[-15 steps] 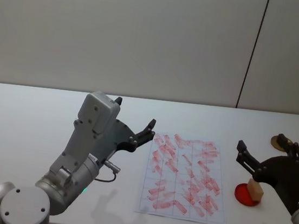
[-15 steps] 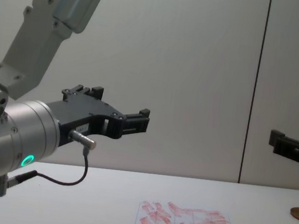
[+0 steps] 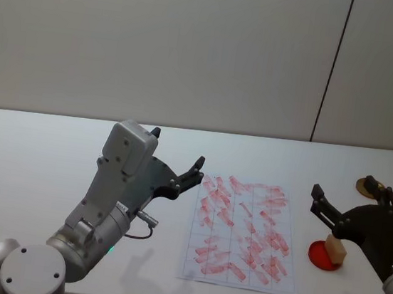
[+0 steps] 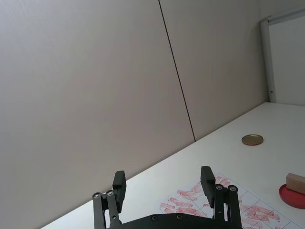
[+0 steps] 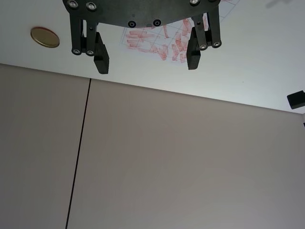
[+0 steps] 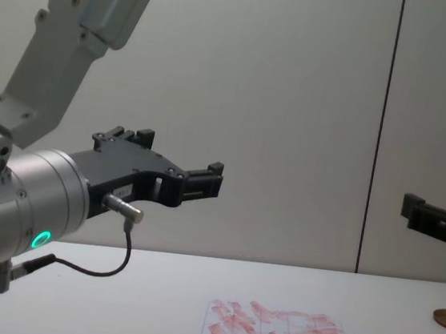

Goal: Use the one hand to pick up the stamp and affix it onto the A4 paper.

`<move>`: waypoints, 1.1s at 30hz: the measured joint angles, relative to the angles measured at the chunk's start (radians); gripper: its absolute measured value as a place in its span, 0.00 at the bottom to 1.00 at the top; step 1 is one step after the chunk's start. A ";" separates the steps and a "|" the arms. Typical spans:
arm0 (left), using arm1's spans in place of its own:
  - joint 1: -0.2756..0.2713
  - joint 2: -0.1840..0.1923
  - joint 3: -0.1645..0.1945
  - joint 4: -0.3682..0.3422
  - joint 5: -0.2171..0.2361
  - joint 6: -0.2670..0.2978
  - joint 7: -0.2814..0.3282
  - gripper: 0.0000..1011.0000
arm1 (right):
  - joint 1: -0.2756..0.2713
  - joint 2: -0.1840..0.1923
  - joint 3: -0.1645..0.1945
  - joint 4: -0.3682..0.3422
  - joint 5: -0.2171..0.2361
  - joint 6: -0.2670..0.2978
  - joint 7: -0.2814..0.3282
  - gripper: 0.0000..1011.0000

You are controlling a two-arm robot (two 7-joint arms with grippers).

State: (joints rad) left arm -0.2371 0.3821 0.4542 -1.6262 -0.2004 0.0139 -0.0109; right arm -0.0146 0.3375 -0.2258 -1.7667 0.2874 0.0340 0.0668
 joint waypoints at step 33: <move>0.000 0.000 0.000 0.000 0.000 0.000 0.000 0.98 | 0.011 -0.027 -0.004 -0.019 -0.016 0.093 -0.064 0.99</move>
State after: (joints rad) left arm -0.2371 0.3821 0.4542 -1.6262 -0.2004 0.0139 -0.0109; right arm -0.0031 0.3103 -0.2297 -1.7861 0.2712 0.1275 0.0033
